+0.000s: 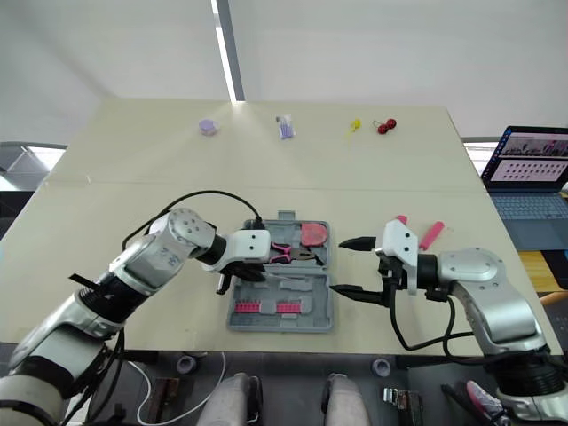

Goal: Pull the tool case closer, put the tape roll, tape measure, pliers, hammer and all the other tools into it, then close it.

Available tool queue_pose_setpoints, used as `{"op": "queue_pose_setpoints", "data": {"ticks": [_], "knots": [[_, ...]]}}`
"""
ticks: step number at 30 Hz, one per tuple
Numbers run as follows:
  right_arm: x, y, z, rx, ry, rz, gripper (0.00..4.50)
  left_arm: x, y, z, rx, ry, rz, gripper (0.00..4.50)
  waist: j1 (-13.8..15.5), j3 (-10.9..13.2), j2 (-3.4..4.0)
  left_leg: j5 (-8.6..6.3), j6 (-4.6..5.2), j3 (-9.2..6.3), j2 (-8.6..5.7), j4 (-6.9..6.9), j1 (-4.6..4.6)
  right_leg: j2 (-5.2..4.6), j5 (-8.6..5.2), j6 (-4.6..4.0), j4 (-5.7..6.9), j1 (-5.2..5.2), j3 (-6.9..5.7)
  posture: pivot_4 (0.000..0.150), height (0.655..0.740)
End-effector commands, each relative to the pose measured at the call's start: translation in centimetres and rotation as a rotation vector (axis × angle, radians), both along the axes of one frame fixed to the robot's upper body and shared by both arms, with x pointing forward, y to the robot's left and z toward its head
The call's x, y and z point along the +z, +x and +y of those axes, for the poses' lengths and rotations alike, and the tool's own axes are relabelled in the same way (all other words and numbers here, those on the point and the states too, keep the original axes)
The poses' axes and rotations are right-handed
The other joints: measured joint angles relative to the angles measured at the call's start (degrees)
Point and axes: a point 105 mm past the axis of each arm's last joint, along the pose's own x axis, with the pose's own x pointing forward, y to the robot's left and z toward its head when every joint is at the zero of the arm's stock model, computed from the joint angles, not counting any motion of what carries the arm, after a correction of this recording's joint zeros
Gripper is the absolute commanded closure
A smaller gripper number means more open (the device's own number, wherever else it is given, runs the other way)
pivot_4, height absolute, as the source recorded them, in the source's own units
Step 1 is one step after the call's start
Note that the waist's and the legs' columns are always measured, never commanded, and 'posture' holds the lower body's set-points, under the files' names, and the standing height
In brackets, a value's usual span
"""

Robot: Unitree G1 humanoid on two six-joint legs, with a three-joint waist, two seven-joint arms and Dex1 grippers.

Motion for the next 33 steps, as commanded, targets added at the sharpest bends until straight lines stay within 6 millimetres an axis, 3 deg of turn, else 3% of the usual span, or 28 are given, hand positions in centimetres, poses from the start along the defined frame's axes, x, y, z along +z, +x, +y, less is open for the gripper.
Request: {"op": "queue_pose_setpoints", "data": {"ticks": [1,33], "knots": [[0.9,-0.5,0.2,0.016,0.001,-0.034,0.0,1.0,0.3,-0.7,-0.028,-0.006,-0.045,4.43,0.0,0.0,0.0,-0.01,0.01,-0.01,0.0,0.04,-0.02,0.0,0.0,0.01,0.02,0.0,0.0,0.15,0.74],[0.7,-0.4,-0.3,-0.022,-0.001,-0.033,0.0,-0.7,0.8,-1.4,-0.006,-0.007,-0.056,4.43,0.1,0.0,0.0,-0.01,0.14,-0.16,0.0,0.45,-0.26,0.0,0.04,0.07,0.32,-0.06,-0.08,0.15,0.74]]}}
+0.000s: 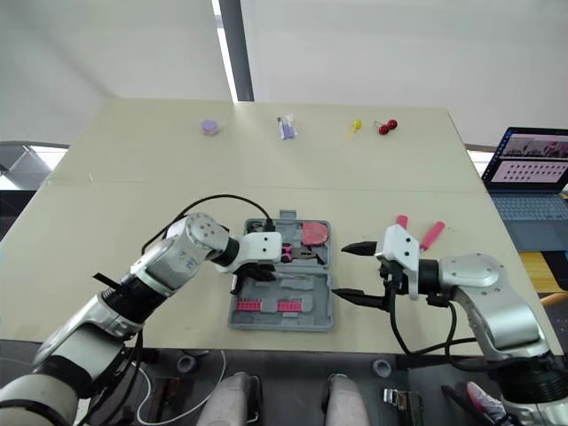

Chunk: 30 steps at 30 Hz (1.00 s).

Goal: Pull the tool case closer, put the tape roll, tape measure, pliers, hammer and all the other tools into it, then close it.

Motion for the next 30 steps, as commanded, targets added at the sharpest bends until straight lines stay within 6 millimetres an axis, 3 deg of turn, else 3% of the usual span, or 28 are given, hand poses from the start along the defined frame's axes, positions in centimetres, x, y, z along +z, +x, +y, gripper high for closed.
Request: {"op": "queue_pose_setpoints", "data": {"ticks": [1,30], "knots": [[1.18,-0.24,-0.01,0.006,0.007,-0.046,0.0,0.23,0.18,0.09,-0.01,0.008,-0.032,4.43,0.0,0.0,0.0,0.0,0.0,0.0,0.0,0.0,0.0,0.0,0.0,0.0,0.01,0.0,0.0,0.15,0.74],[0.86,-0.15,-0.23,-0.009,0.004,-0.044,0.0,0.07,0.25,-0.45,-0.026,0.027,-0.037,4.43,0.1,0.0,0.0,0.04,0.06,-0.02,-0.01,0.09,0.0,0.0,0.0,0.0,0.18,-0.01,-0.01,0.15,0.74]]}}
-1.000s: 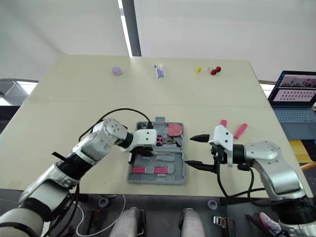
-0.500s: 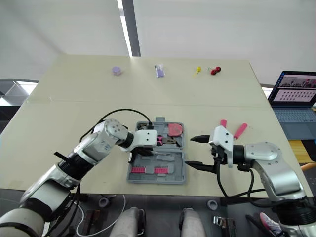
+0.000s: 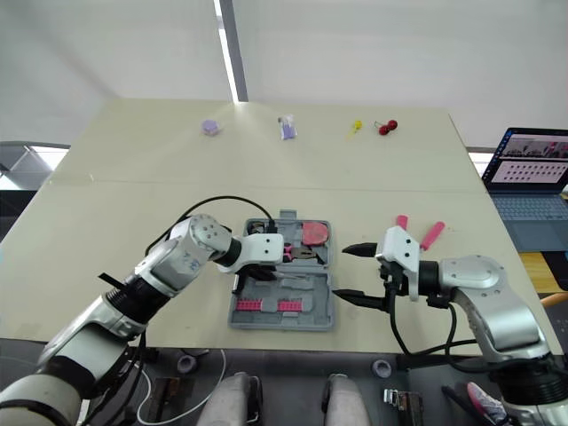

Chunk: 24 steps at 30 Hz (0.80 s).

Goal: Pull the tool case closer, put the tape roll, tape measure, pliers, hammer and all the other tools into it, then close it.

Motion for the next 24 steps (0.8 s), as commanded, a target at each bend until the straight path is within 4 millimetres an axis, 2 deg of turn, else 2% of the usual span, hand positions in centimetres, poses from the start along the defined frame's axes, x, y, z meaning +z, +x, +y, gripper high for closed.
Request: {"op": "queue_pose_setpoints", "data": {"ticks": [1,24], "knots": [[1.03,-0.12,-0.17,-0.003,0.003,-0.048,0.0,0.36,0.09,-0.29,-0.016,0.007,-0.02,4.43,0.0,0.0,0.0,0.0,0.0,0.0,0.0,0.0,0.0,0.0,0.0,0.0,0.0,0.0,0.0,0.15,0.74],[0.9,-0.2,-0.1,-0.008,0.003,-0.047,0.0,0.03,0.11,-0.37,-0.014,0.008,-0.016,4.43,-0.1,0.0,0.0,0.02,0.02,0.0,0.0,0.1,0.02,-0.01,0.0,0.0,0.12,0.01,0.01,0.15,0.74]]}}
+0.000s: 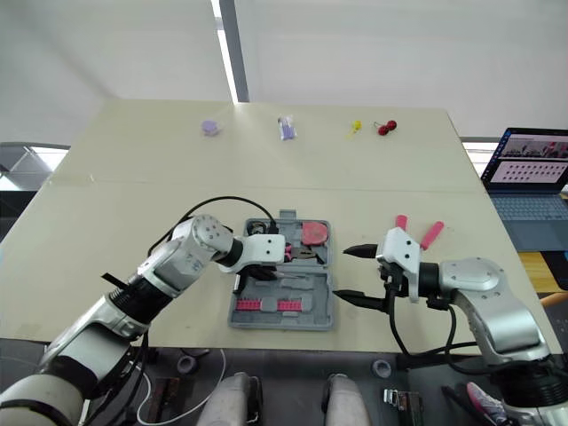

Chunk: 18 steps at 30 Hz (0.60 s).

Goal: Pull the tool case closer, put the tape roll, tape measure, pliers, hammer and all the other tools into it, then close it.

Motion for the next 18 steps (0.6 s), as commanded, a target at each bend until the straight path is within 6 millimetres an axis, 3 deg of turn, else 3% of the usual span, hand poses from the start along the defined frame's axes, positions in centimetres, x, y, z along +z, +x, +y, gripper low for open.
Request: {"op": "queue_pose_setpoints", "data": {"ticks": [1,7,14,18], "knots": [[1.19,-0.2,0.04,0.009,0.001,-0.054,0.0,0.26,-0.03,-0.25,-0.016,-0.003,-0.012,4.43,0.0,0.0,0.0,0.0,0.0,0.0,0.0,0.0,0.0,-0.01,0.0,0.0,0.0,0.0,0.0,0.15,0.74],[1.16,-0.21,0.03,0.009,0.0,-0.052,0.0,0.29,-0.04,-0.29,-0.02,-0.006,-0.012,4.43,-0.1,0.0,-0.01,0.0,0.0,0.01,-0.01,0.01,0.0,0.0,0.0,0.01,0.0,0.0,0.01,0.15,0.74],[1.12,-0.23,-0.02,0.01,-0.002,-0.046,0.0,0.48,-0.06,-0.38,-0.022,-0.01,-0.013,1.08,-0.2,0.0,-0.01,0.0,0.01,0.01,-0.01,0.03,0.0,0.0,0.01,0.01,0.03,-0.01,0.02,0.15,0.74],[1.11,-0.24,-0.02,0.012,-0.003,-0.044,0.0,0.54,-0.26,-0.4,-0.023,-0.013,-0.005,1.08,-0.2,0.0,-0.01,0.0,0.0,0.01,-0.01,0.04,0.0,0.0,0.01,0.01,0.03,0.0,0.02,0.15,0.74]]}}
